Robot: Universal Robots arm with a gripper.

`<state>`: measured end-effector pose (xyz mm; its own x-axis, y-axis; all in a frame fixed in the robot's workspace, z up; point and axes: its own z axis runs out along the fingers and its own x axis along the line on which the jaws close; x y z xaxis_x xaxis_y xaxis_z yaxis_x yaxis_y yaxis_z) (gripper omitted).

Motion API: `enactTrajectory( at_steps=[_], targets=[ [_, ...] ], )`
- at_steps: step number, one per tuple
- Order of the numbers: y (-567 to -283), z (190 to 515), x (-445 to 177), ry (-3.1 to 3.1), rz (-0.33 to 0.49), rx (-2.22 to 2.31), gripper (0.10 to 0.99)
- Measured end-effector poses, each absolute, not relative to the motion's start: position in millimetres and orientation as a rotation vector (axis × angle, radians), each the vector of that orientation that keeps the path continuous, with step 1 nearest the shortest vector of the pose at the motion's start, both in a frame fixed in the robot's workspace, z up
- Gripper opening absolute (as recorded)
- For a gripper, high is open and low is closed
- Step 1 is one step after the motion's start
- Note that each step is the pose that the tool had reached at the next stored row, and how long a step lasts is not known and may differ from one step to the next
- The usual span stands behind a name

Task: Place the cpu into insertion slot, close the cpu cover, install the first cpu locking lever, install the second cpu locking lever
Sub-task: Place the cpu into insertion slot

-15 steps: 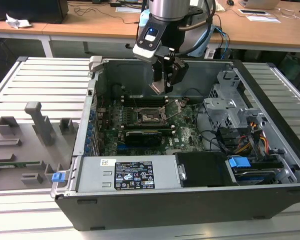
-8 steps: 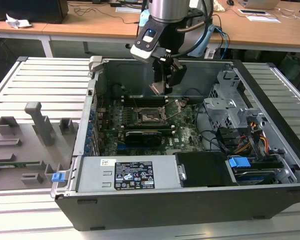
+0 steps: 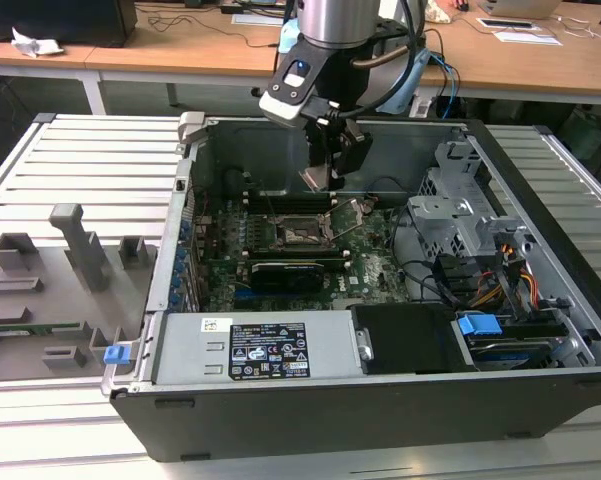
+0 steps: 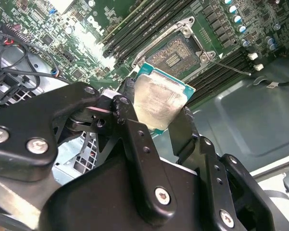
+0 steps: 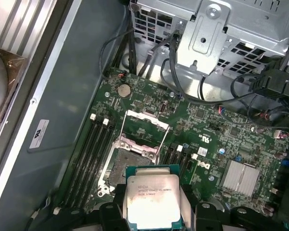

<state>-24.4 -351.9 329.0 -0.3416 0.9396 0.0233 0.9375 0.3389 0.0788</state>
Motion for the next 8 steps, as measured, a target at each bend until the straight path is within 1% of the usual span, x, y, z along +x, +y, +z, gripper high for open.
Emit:
enactTrajectory(
  at_steps=[8],
  targets=[
    [-351.9,325.6,-24.5,2.541,0.118,1.803,0.529]
  ],
)
